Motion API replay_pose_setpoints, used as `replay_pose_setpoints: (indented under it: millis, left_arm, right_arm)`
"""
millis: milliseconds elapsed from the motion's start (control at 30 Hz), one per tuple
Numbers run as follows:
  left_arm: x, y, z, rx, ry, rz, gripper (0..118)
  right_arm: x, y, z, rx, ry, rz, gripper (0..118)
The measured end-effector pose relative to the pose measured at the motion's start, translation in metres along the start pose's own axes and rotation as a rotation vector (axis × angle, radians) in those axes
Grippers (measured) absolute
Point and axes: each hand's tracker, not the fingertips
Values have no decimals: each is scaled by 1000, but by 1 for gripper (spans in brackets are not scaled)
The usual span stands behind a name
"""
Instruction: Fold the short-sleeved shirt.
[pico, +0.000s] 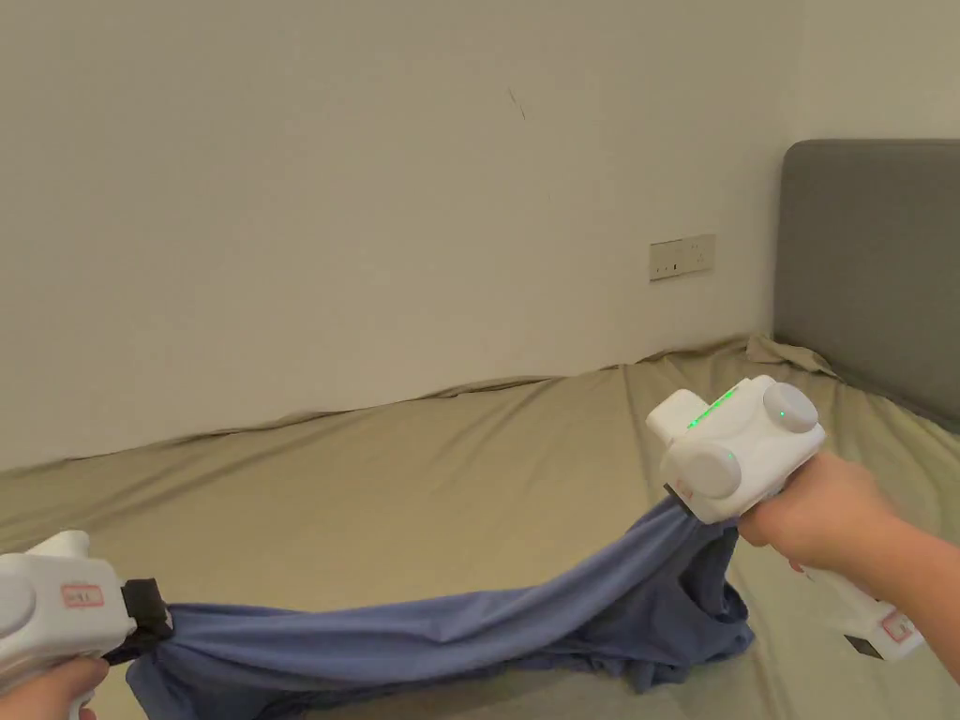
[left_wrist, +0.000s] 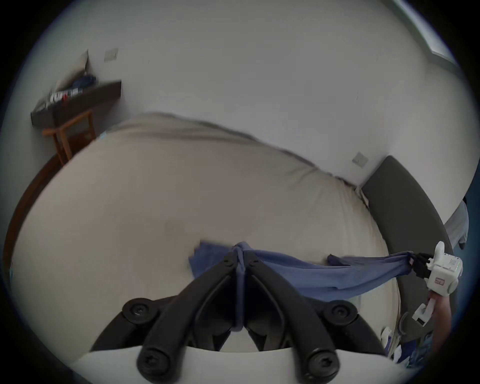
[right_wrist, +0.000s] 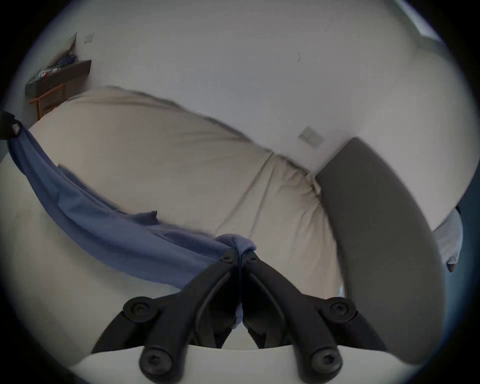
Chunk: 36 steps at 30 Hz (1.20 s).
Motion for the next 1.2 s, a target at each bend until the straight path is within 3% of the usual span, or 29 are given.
replay_pose_setpoints:
  millis: [100, 167, 300, 500, 633, 833, 967, 1200]
  left_arm:
    - [-18, -43, -5, -33, -9, 52, 0]
    - [-29, -70, 0, -55, -28, 59, 0]
    - [-44, -116, 34, -48, 18, -4, 0]
    - [-80, -151, 89, -45, -103, 41, 0]
    - [-85, -175, 132, -58, -129, -47, 0]
    - [-101, -225, 174, -126, -144, -78, 0]
    - [-116, -259, 187, -188, -141, -78, 0]
    - [-134, -308, 172, -291, -94, -67, 0]
  right_arm:
    - [-13, -45, -9, -15, 17, -26, 4]
    - [-12, -73, -18, -38, 83, -71, 4]
    - [-15, -130, 3, 4, 110, -33, 4]
    - [-22, -206, 60, 23, 131, 21, 4]
    - [-27, -246, 98, 22, 146, 10, 4]
    - [-45, -302, 135, -81, 194, 31, 4]
    - [-60, -331, 153, -142, 210, 95, 4]
    - [-78, -363, 157, -237, 251, 134, 4]
